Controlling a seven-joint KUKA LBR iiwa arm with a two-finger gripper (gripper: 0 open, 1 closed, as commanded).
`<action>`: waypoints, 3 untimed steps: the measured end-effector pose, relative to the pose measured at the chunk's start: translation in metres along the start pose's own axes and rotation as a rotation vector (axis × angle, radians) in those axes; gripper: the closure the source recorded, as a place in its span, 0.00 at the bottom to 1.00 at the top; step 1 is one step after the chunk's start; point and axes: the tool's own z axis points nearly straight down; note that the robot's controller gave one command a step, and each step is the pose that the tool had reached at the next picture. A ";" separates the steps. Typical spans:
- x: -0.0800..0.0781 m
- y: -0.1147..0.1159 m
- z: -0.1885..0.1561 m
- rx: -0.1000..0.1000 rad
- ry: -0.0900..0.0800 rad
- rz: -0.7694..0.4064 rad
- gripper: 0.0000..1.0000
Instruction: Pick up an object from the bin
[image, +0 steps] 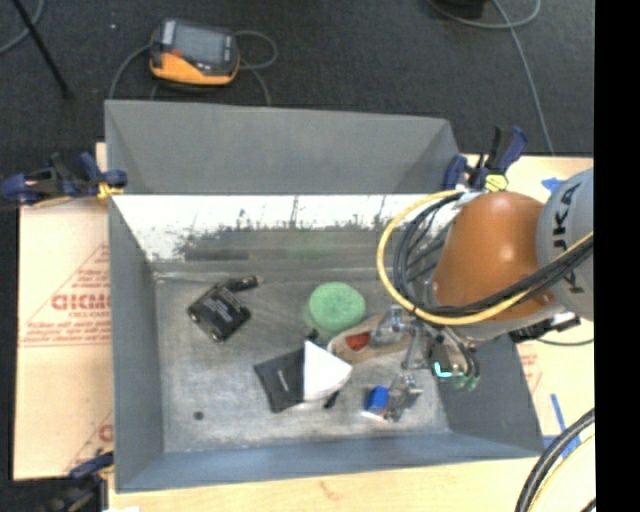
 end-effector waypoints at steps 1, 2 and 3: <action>-0.002 0.000 -0.003 0.001 -0.007 -0.002 0.00; -0.039 0.012 0.002 -0.001 -0.007 0.252 0.00; -0.052 0.042 0.012 -0.001 -0.007 0.378 0.00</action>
Offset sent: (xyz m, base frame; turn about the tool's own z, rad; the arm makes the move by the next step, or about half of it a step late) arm 0.0982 0.0384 -0.0114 0.6427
